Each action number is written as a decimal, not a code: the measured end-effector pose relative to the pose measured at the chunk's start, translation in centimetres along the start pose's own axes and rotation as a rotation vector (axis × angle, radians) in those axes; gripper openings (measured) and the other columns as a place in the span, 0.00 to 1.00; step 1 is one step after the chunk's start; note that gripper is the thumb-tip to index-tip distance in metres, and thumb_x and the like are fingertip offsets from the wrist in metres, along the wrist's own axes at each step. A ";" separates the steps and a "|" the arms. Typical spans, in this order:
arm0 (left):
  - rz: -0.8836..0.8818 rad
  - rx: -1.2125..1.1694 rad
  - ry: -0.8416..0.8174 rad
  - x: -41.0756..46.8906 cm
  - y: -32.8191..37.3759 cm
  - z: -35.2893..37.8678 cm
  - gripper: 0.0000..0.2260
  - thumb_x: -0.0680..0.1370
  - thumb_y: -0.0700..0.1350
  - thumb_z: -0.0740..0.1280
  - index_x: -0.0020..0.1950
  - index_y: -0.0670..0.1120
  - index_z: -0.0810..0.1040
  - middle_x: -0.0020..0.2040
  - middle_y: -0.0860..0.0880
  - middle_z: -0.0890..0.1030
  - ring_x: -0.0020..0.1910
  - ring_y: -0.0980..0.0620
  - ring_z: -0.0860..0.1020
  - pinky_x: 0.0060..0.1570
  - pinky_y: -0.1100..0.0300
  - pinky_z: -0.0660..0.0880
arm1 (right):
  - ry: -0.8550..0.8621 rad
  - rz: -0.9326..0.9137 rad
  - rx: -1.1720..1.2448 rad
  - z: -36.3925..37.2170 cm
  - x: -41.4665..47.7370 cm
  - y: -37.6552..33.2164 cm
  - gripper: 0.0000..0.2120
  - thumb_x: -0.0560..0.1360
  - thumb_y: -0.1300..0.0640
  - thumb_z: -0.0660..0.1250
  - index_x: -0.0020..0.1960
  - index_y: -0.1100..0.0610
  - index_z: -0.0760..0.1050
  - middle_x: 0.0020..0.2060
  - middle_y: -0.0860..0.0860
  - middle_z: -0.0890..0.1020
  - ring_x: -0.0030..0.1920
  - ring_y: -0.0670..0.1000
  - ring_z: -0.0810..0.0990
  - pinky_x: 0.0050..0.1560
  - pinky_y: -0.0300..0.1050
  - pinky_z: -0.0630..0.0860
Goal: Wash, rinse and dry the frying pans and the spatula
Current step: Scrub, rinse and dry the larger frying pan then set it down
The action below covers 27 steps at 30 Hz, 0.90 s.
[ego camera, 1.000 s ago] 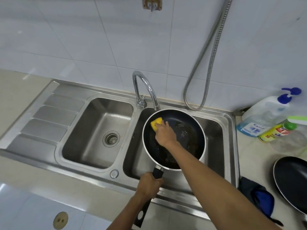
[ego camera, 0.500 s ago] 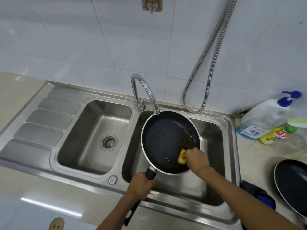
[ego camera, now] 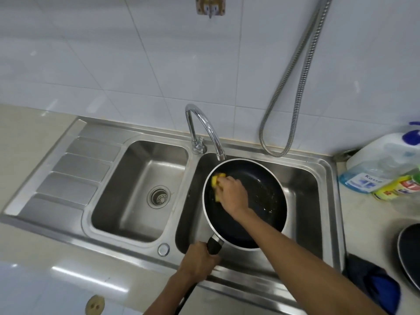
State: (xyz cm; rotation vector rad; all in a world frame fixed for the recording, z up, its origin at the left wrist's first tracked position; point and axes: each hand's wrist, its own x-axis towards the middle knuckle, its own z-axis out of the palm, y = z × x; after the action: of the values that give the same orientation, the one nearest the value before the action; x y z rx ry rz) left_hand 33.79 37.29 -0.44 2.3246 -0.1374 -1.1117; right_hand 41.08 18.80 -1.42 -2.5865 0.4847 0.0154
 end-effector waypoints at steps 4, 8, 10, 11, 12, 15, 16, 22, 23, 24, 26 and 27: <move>-0.008 0.014 -0.002 0.3 -0.3 -0.5 0.10 0.69 0.47 0.69 0.31 0.45 0.75 0.28 0.51 0.77 0.24 0.57 0.74 0.28 0.59 0.71 | -0.217 -0.119 0.078 1.2 -5.7 0.5 0.07 0.78 0.50 0.65 0.53 0.51 0.79 0.50 0.53 0.78 0.50 0.59 0.79 0.44 0.46 0.72; -0.021 0.020 -0.021 0.2 -1.6 -1.1 0.11 0.69 0.48 0.71 0.31 0.45 0.74 0.27 0.51 0.76 0.24 0.56 0.74 0.28 0.60 0.70 | -0.418 -0.144 -0.067 -0.6 -10.6 6.3 0.11 0.80 0.46 0.63 0.58 0.46 0.80 0.53 0.50 0.77 0.53 0.54 0.80 0.51 0.46 0.74; -0.017 0.010 -0.065 -0.1 -1.9 -1.2 0.10 0.70 0.48 0.71 0.32 0.45 0.75 0.26 0.50 0.77 0.22 0.57 0.73 0.27 0.60 0.70 | -0.448 -0.120 -0.265 -2.0 -10.9 9.9 0.11 0.80 0.50 0.63 0.58 0.46 0.80 0.55 0.49 0.77 0.56 0.53 0.79 0.54 0.47 0.75; -0.018 0.004 -0.084 -0.3 -1.9 -1.2 0.09 0.70 0.48 0.71 0.33 0.45 0.76 0.26 0.50 0.76 0.21 0.56 0.73 0.27 0.60 0.70 | -0.432 -0.111 -0.383 -2.7 -10.2 11.3 0.11 0.79 0.53 0.64 0.58 0.48 0.80 0.55 0.50 0.78 0.57 0.54 0.78 0.55 0.47 0.75; -0.021 -0.001 -0.094 -0.4 -1.9 -1.1 0.09 0.69 0.48 0.71 0.33 0.46 0.76 0.25 0.50 0.76 0.21 0.56 0.73 0.27 0.60 0.70 | -0.403 -0.100 -0.499 -3.0 -9.1 12.3 0.12 0.78 0.56 0.64 0.59 0.49 0.80 0.57 0.51 0.78 0.57 0.55 0.78 0.56 0.48 0.75; -0.012 -0.015 -0.097 -0.5 -1.5 -0.7 0.09 0.69 0.48 0.71 0.32 0.46 0.75 0.24 0.51 0.75 0.21 0.56 0.72 0.28 0.59 0.70 | -0.282 -0.025 -0.651 -3.5 -4.4 13.2 0.14 0.77 0.59 0.64 0.62 0.53 0.79 0.60 0.53 0.77 0.61 0.59 0.76 0.56 0.51 0.76; -0.003 -0.020 -0.098 -0.5 -1.3 -0.6 0.09 0.69 0.48 0.71 0.32 0.46 0.75 0.24 0.51 0.75 0.22 0.56 0.72 0.28 0.59 0.70 | -0.243 0.015 -0.622 -3.4 -2.8 12.9 0.15 0.77 0.59 0.64 0.62 0.54 0.79 0.60 0.54 0.77 0.63 0.60 0.75 0.57 0.52 0.76; 0.004 -0.070 -0.100 -0.1 -0.2 -0.5 0.07 0.69 0.47 0.70 0.36 0.44 0.78 0.28 0.49 0.78 0.25 0.52 0.76 0.29 0.58 0.75 | -0.057 0.089 -0.165 -0.6 1.7 6.6 0.16 0.78 0.57 0.64 0.65 0.53 0.77 0.61 0.57 0.77 0.56 0.64 0.75 0.54 0.55 0.77; 0.003 -0.067 -0.093 0.0 -0.1 -0.5 0.07 0.69 0.47 0.70 0.37 0.43 0.79 0.29 0.49 0.78 0.25 0.52 0.77 0.30 0.58 0.75 | -0.047 0.042 -0.102 0.0 1.4 5.0 0.15 0.78 0.56 0.64 0.63 0.53 0.78 0.60 0.56 0.78 0.55 0.64 0.76 0.54 0.55 0.77; 0.003 -0.063 -0.093 0.2 0.0 -0.6 0.07 0.69 0.47 0.70 0.37 0.43 0.79 0.29 0.49 0.79 0.26 0.52 0.77 0.30 0.58 0.76 | -0.059 -0.003 -0.052 0.5 0.9 3.5 0.13 0.78 0.55 0.64 0.62 0.52 0.79 0.60 0.55 0.78 0.54 0.63 0.76 0.54 0.55 0.77; 0.002 -0.055 -0.106 0.5 0.1 -0.8 0.07 0.71 0.46 0.71 0.37 0.43 0.79 0.29 0.49 0.79 0.27 0.53 0.78 0.32 0.59 0.76 | -0.143 -0.067 0.045 1.4 -0.8 1.6 0.12 0.80 0.51 0.62 0.60 0.51 0.79 0.61 0.53 0.78 0.56 0.61 0.76 0.56 0.55 0.75; -0.005 -0.055 -0.106 0.7 0.2 -1.0 0.07 0.71 0.46 0.71 0.37 0.43 0.80 0.29 0.49 0.79 0.27 0.53 0.78 0.32 0.58 0.76 | -0.218 -0.087 0.091 1.6 -1.9 1.3 0.13 0.81 0.47 0.62 0.60 0.51 0.79 0.61 0.53 0.78 0.57 0.60 0.76 0.58 0.55 0.75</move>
State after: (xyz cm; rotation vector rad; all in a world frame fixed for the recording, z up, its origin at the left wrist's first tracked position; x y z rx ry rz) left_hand 35.03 37.35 -0.36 2.2197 -0.1395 -1.2263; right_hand 38.94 19.17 -3.29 -2.4772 0.2853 0.2377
